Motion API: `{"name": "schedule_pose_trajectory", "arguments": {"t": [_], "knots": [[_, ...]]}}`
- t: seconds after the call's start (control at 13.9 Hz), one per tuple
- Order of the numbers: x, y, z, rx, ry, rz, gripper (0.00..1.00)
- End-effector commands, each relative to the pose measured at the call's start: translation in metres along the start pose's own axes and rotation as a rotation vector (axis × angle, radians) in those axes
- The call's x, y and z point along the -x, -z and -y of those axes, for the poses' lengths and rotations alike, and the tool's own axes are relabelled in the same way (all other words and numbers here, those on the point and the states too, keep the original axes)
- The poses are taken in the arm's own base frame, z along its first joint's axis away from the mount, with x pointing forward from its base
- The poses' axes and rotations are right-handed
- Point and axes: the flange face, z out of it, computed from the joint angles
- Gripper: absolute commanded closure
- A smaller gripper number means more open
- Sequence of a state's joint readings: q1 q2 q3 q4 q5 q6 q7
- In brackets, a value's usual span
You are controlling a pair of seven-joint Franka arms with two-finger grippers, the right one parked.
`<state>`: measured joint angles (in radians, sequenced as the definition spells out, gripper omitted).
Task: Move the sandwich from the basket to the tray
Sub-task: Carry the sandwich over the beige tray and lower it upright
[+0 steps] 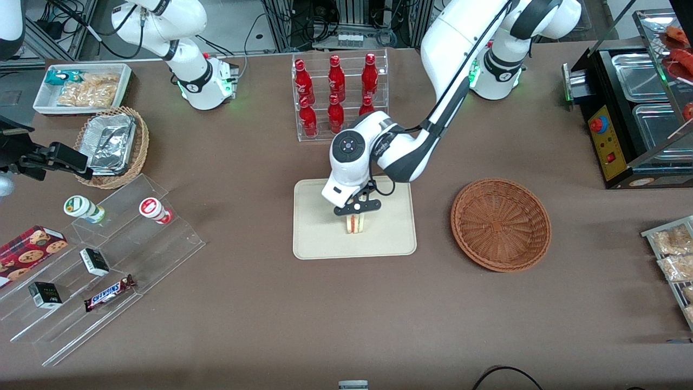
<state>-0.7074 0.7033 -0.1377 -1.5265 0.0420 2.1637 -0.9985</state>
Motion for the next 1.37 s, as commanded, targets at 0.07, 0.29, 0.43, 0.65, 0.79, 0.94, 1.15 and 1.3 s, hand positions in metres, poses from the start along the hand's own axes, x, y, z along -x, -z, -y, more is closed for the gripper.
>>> {"name": "schedule_pose_trajectory", "arguments": {"t": [0.07, 0.29, 0.43, 0.65, 0.79, 0.94, 1.15, 1.3], "knots": [[-0.005, -0.005, -0.011, 0.015, -0.009, -0.040, 0.43], [-0.009, 0.021, -0.010, 0.024, -0.022, -0.082, 0.00], [-0.008, 0.052, -0.008, 0.048, -0.007, -0.099, 0.00], [-0.006, 0.109, 0.003, 0.043, -0.010, -0.118, 0.00], [-0.012, 0.139, 0.023, 0.008, 0.020, -0.110, 0.00], [-0.015, 0.158, 0.038, -0.020, 0.047, -0.102, 0.00], [-0.039, 0.196, 0.083, -0.051, 0.112, -0.122, 0.00], [-0.052, 0.205, 0.108, -0.064, 0.098, -0.121, 0.00]]}}
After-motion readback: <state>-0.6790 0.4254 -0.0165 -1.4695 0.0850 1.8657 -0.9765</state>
